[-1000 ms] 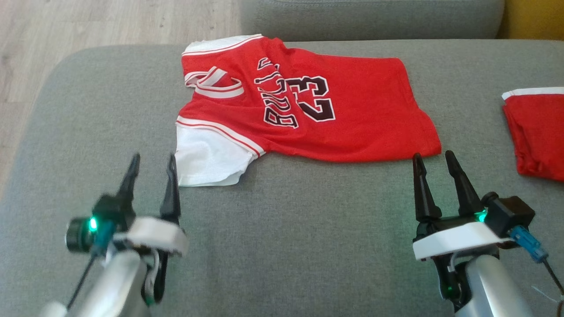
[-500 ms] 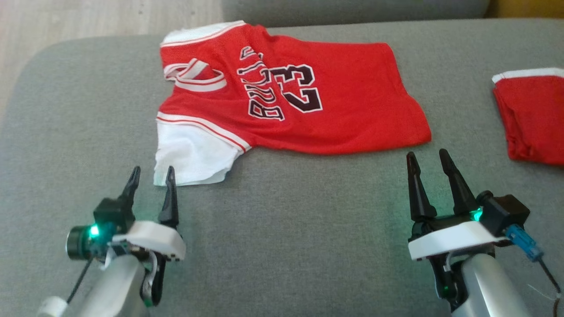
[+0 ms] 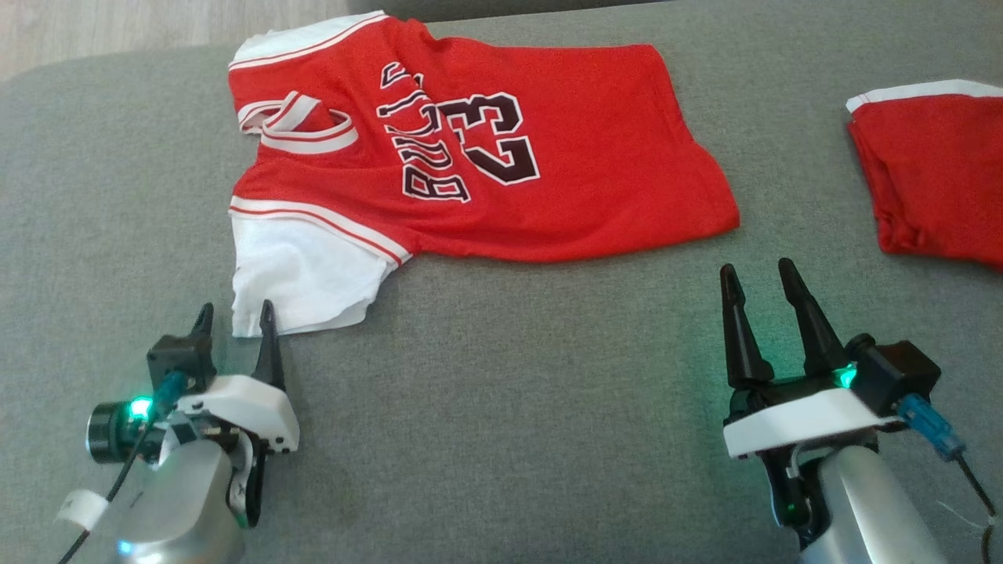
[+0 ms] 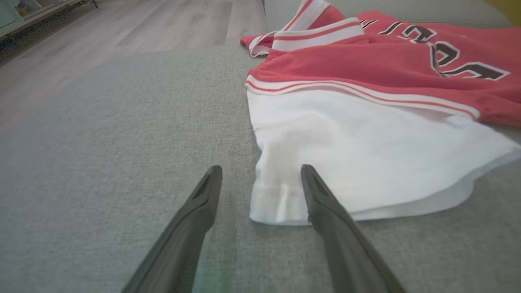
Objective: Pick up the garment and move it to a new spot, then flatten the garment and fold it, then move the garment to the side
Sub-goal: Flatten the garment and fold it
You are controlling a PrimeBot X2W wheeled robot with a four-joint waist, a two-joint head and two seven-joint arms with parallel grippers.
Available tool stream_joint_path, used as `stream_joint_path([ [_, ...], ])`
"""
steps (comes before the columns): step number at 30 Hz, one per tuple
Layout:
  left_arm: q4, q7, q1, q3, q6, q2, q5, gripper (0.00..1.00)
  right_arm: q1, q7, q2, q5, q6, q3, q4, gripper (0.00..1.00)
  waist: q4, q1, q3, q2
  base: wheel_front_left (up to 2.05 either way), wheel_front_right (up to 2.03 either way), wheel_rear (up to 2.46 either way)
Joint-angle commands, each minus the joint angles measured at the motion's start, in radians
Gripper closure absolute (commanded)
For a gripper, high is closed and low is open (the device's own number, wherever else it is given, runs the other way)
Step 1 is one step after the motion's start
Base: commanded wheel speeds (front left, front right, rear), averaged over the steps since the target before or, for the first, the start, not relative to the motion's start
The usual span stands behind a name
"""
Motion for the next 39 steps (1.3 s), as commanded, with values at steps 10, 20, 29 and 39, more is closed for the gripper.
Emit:
stream_joint_path([
  [10,0.098,0.018,-0.089,0.016,-0.030,0.028,-0.006,0.00,-0.038,-0.011,-0.003,0.004,-0.002,0.025,-0.039,0.00,-0.020,-0.0001,0.019,-0.0001,0.00,0.00,0.00],
  [20,0.092,-0.022,-0.101,0.005,-0.059,0.011,-0.015,1.00,-0.038,-0.011,-0.003,-0.002,-0.002,-0.006,-0.024,0.00,0.000,-0.0001,-0.012,-0.0001,0.00,0.00,0.00],
  [29,-0.128,-0.059,-0.063,0.048,-0.048,-0.001,-0.002,1.00,-0.112,0.031,-0.003,-0.098,-0.002,-0.123,0.077,0.00,0.059,-0.0001,-0.033,-0.0001,0.00,0.00,0.00],
  [39,-0.330,-0.060,0.020,0.068,-0.052,-0.023,0.054,1.00,-0.284,0.148,-0.003,-0.144,-0.002,-0.204,0.341,0.00,0.111,-0.0001,-0.012,-0.0001,0.00,0.00,0.00],
])
